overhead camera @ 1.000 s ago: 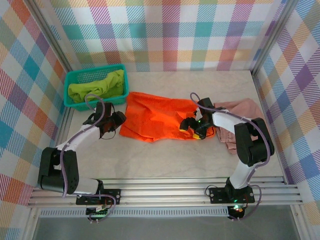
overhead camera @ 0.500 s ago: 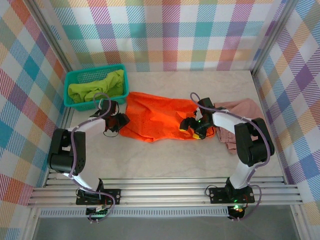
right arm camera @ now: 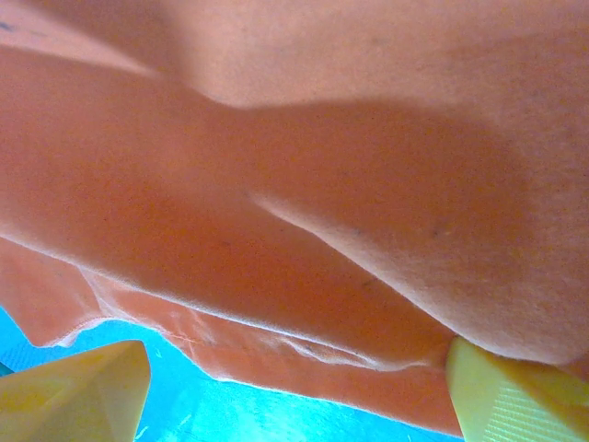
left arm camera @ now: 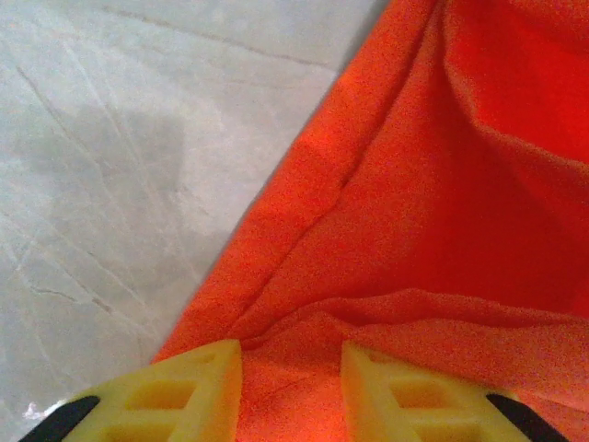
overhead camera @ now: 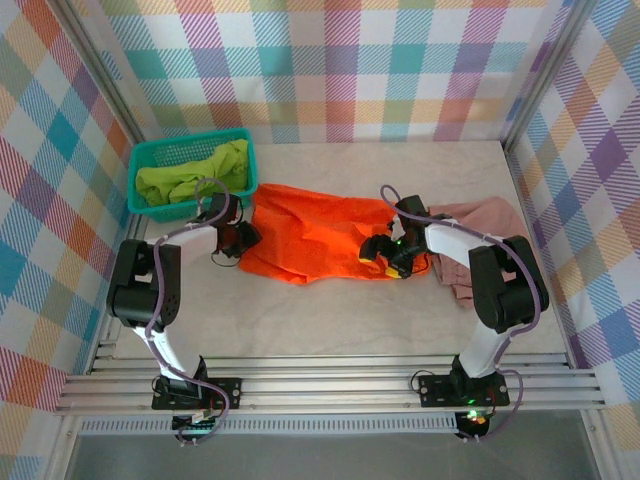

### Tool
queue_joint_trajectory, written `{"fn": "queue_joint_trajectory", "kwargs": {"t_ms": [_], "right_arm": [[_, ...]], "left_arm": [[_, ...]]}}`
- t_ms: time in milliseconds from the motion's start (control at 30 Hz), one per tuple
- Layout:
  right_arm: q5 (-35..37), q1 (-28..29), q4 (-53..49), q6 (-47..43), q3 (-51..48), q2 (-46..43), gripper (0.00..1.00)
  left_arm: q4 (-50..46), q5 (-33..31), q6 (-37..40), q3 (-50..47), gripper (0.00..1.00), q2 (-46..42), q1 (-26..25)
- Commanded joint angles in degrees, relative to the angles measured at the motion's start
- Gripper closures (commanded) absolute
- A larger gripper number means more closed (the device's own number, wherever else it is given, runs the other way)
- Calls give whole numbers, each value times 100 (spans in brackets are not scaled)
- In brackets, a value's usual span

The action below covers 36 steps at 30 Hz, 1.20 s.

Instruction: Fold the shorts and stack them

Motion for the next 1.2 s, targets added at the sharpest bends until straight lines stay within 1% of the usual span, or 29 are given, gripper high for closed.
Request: {"fn": "queue_joint_trajectory", "kwargs": {"t_ms": [0, 100, 233, 367, 433, 533, 767, 933, 1033, 1067, 1167], "right_arm": [[-96, -15, -129, 14, 48, -21, 16], [-101, -22, -131, 15, 52, 3, 16], [-109, -16, -125, 24, 66, 43, 16], [-127, -15, -94, 37, 65, 75, 16], [-134, -18, -86, 39, 65, 91, 16], [-144, -15, -77, 54, 65, 104, 16], [-145, -18, -82, 38, 43, 95, 16], [-153, -20, -77, 41, 56, 101, 16], [-153, -15, -74, 41, 48, 104, 16], [-153, -15, -68, 42, 48, 106, 16], [-139, -15, -91, 18, 46, 109, 16]], "left_arm": [[-305, 5, 99, 117, 67, 91, 65], [-366, -43, 112, 75, 67, 32, 65], [-822, -231, 180, 78, 63, -137, 65], [-925, -432, 196, -18, 58, -399, 65], [-893, -406, 163, -49, 58, -446, 60], [-852, -192, 99, 2, 58, -312, 56], [-949, -161, 120, 156, 59, 49, -47], [-1000, -150, 139, 306, 66, 177, -111], [-1114, -287, 182, 378, 74, 87, -120], [-1177, -347, 233, 408, 80, 31, -120], [-1416, -667, 349, 496, 89, -180, -113]]}}
